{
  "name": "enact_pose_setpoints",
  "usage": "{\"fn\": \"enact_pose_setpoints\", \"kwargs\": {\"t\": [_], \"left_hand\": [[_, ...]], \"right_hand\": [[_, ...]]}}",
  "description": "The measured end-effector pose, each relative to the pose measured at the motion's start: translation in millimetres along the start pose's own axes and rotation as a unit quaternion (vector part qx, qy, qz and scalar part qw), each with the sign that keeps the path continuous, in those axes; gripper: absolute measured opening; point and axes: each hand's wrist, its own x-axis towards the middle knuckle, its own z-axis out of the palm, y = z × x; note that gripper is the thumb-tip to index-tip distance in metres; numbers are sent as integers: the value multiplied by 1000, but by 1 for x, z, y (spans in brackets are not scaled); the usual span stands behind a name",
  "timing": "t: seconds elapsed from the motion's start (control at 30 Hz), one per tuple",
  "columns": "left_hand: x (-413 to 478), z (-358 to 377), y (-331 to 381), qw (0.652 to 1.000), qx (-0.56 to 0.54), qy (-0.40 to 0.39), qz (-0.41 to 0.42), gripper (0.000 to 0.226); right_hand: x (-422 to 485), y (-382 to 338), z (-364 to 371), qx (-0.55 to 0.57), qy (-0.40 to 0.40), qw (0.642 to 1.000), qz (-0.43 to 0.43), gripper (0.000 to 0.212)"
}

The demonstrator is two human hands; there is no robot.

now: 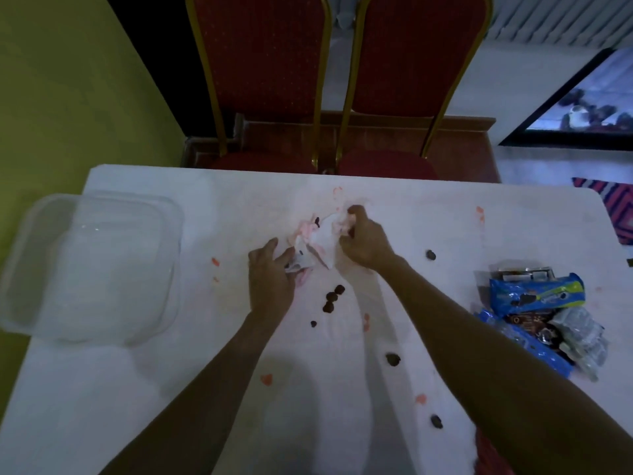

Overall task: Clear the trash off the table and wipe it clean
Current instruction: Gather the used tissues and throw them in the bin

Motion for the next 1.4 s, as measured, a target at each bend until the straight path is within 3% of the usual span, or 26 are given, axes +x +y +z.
{"fn": "enact_pose_setpoints", "kwargs": {"t": [0.07,0.2,0.27,0.53,0.63,0.7,0.77,0.87,1.0,1.07,1.27,1.4], "left_hand": [[-4,-1,-1,1000,24,-2,8,50],[-12,-2,-6,991,111,-1,72,52],[-14,-3,-8,992,106,-5,67,56],[-5,-29,-5,994,-95,-35,-34,17],[-9,-51,4,986,-154,-38,-55,37],[-11,-59,9,979,-174,-71,-74,26],[-13,-65,13,950,-262,-112,-123,21],[-17,-66,15,895,-380,-125,-199,32],[-25,-67,4,890,-400,-119,-185,26],[-31,-70,-1,890,-393,-122,-195,23],[-45,-79,-18,923,-314,-131,-182,25],[-52,-88,-25,935,-279,-144,-164,31]], "right_hand": [[1,0,20,-32,-6,999,14,55],[3,4,35,-81,11,996,-26,18],[0,4,33,-98,-4,995,-29,15],[-40,-3,24,24,26,999,27,18],[-59,-18,26,96,48,994,31,11],[-72,-34,32,122,41,992,15,12],[-83,-50,44,150,16,989,-3,7],[-95,-67,58,211,-24,977,-15,8],[-103,-74,50,255,-149,955,-27,20],[-104,-73,41,214,-189,958,-26,20],[-68,-53,32,138,-38,990,18,19],[-38,-45,46,40,-10,999,-19,24]]}}
